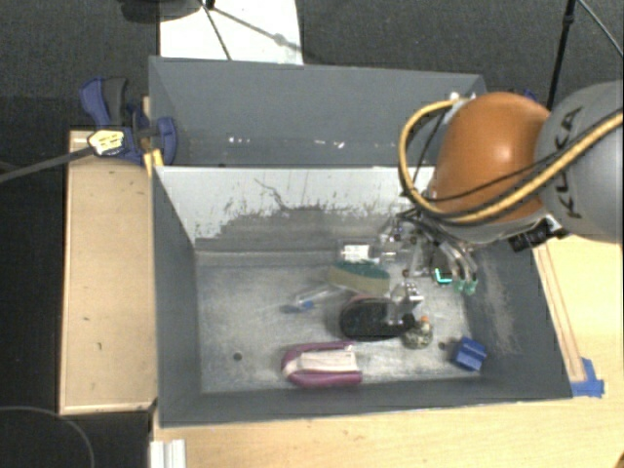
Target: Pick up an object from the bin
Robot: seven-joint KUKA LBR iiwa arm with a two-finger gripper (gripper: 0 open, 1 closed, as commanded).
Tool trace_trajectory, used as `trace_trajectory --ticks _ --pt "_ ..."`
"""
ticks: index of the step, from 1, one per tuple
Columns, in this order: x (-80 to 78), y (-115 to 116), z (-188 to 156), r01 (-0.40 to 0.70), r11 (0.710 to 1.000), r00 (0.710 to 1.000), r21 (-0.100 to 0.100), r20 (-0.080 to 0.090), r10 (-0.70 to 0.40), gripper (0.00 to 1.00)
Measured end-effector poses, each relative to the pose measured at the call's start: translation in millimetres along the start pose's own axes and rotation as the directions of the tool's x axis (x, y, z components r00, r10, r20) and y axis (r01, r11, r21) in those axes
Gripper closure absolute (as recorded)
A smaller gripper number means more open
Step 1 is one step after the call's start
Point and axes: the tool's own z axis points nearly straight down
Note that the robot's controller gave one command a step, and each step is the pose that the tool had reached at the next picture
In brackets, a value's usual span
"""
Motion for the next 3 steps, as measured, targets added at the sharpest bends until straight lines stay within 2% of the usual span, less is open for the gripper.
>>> trace_trajectory --ticks 1,2,3 --pt "-3.6 -1 96 0.07 0.998 0.997 0.001 0.035 -0.07 0.0" --pt "-4.2 -1 97 0.067 0.998 0.997 -0.001 0.038 -0.067 1.0" --pt "-7.8 10 -49 0.085 0.996 0.996 0.001 0.012 -0.085 1.0"
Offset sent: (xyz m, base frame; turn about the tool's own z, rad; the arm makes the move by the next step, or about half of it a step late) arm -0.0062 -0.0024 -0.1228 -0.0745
